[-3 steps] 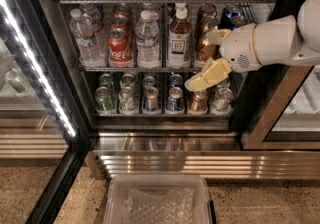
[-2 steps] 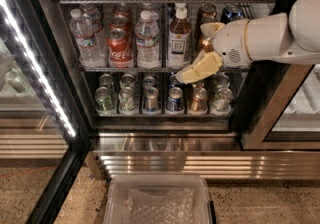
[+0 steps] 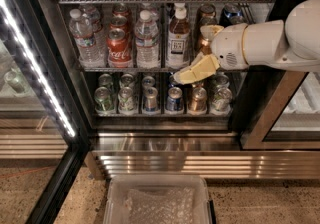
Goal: Pick blue plastic bottle from middle shelf of fridge
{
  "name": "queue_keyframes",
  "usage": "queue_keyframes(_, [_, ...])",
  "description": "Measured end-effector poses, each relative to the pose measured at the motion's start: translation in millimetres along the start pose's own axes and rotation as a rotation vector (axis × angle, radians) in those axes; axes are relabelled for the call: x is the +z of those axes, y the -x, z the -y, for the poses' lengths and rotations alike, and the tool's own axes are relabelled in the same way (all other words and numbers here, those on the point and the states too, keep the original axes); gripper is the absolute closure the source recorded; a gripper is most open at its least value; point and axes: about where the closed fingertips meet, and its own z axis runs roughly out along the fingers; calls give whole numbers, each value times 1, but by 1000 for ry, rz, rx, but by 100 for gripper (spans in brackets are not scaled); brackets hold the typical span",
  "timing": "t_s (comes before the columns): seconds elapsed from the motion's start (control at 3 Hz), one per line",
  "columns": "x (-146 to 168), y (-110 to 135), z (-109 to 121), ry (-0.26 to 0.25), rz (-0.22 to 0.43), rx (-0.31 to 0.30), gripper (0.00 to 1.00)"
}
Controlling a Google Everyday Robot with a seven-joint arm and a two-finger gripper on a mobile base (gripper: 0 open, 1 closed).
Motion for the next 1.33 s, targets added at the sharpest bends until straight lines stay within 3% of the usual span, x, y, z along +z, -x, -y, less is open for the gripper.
queue_keyframes(0.33, [37, -3, 26, -25, 55, 0, 0])
queue_keyframes(1.33, [52, -4, 37, -68, 77, -17, 2])
